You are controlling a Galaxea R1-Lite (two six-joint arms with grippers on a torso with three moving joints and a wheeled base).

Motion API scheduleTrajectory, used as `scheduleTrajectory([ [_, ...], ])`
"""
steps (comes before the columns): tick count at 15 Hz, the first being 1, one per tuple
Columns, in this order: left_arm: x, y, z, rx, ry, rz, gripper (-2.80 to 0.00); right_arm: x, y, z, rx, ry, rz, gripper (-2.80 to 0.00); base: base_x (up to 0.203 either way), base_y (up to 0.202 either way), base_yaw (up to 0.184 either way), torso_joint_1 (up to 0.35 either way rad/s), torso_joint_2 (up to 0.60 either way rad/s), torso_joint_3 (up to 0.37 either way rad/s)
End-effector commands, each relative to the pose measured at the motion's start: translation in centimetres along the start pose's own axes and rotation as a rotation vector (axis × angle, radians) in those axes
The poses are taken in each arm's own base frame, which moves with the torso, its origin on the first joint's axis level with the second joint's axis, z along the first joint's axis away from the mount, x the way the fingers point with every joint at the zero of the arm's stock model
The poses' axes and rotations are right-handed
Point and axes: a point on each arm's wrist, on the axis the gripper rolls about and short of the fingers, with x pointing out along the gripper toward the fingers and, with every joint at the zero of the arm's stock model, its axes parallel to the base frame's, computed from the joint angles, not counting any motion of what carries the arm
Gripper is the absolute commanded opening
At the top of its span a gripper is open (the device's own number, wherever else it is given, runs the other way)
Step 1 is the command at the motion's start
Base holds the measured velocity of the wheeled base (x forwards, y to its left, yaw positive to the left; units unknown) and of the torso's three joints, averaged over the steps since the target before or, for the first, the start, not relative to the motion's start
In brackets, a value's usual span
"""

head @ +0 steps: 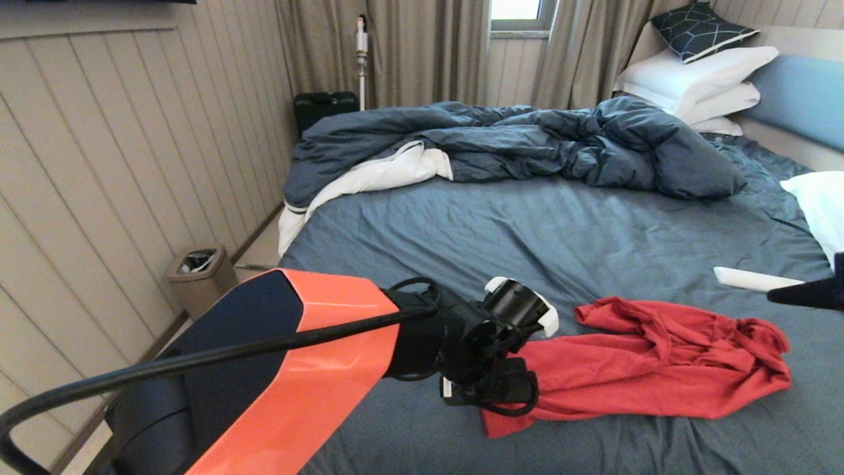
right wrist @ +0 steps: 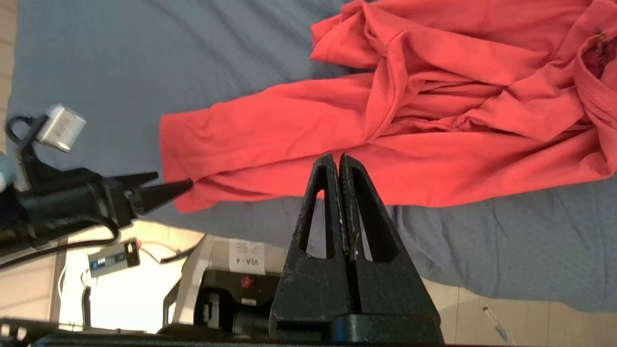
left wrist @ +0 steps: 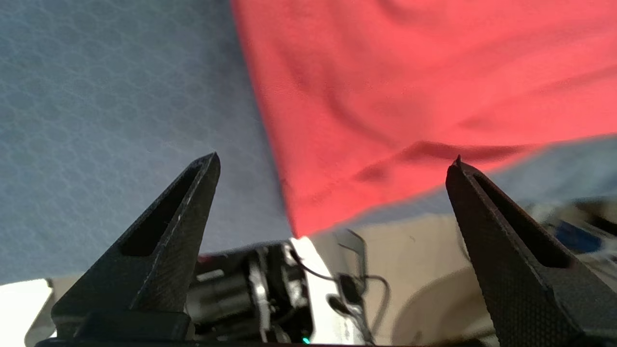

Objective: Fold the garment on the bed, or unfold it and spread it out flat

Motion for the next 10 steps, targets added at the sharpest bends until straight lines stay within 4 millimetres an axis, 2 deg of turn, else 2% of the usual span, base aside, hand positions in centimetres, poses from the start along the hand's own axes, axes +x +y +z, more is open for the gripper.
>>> scheduleTrajectory([
  [1,0.9,0.1,-0.3,0.0,-0.015,0.031,0.0,0.3,-0.2,-0.3,0.01,0.016,0.004,-2.8,0.0,0.0,0.0,0.0,0.0,0.0],
  [5,2.5,0.2,-0.2,0.02,-0.107,0.071,0.0,0.4,-0.2,-0.6,0.013,0.021,0.007,-2.8,0.0,0.0,0.0,0.0,0.0,0.0],
  [10,2.5,-0.3,0.0,0.029,-0.145,0.036,0.0,0.4,-0.6,-0.6,0.012,0.015,-0.002,-2.8,0.0,0.0,0.0,0.0,0.0,0.0],
])
